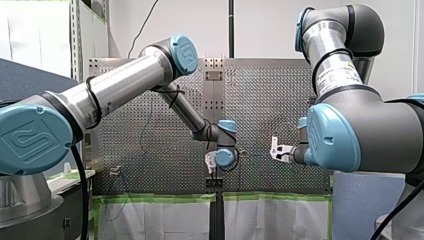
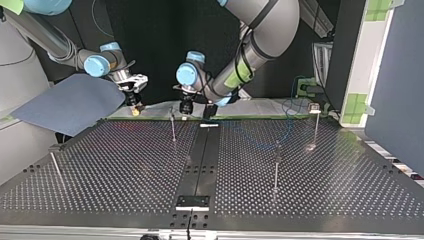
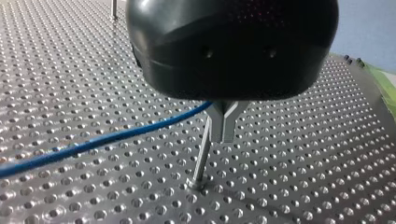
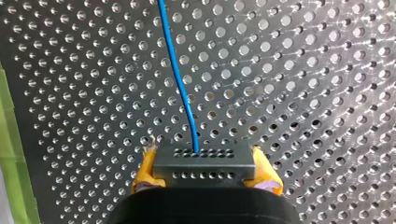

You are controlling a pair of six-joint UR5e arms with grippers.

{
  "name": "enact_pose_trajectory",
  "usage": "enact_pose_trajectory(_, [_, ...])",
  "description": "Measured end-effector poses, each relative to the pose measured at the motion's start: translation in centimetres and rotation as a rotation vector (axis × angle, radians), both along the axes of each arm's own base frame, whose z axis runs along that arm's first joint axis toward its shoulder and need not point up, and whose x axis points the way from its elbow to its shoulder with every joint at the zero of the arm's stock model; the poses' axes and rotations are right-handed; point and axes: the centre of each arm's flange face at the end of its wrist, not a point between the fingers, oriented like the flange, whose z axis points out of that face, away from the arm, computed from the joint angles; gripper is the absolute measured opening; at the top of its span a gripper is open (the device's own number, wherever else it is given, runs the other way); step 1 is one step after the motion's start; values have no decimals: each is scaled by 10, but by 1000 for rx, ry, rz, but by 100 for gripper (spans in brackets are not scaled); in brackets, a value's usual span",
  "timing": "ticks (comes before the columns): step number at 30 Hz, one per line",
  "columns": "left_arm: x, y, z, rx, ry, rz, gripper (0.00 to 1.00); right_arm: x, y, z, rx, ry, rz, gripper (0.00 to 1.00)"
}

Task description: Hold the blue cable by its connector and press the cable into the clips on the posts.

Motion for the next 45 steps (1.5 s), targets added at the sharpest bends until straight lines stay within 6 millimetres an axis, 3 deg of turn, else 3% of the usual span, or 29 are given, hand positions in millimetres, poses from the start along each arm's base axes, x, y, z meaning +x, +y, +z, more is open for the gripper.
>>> enact_pose_trajectory(10, [17, 2, 8, -20, -13, -5, 3, -1, -5, 2, -12, -2, -7, 0])
enact_pose_trajectory(19, [29, 0, -13, -2, 23, -23, 3, -2, -9, 4, -19, -3, -10, 0])
enact_pose_trajectory(31, [70, 4, 16, -36, -14, -5, 3, -6, -23, 11, -42, -6, -35, 0])
enact_pose_trajectory(36, [76, 8, 20, -35, -13, 0, 10, -7, -27, 13, -48, -6, -38, 0])
enact_pose_trajectory(41, [78, 9, 20, -31, -13, 2, 10, -9, -29, 14, -50, -6, -43, 0])
enact_pose_trajectory(42, [78, 9, 20, -31, -13, 2, 43, -10, -30, 15, -50, -6, -44, 0])
enact_pose_trajectory(43, [78, 9, 20, -31, -13, 1, 43, -10, -30, 15, -50, -6, -44, 0])
enact_pose_trajectory(45, [78, 10, 20, -22, -12, -1, 64, -10, -30, 15, -49, -6, -45, 0])
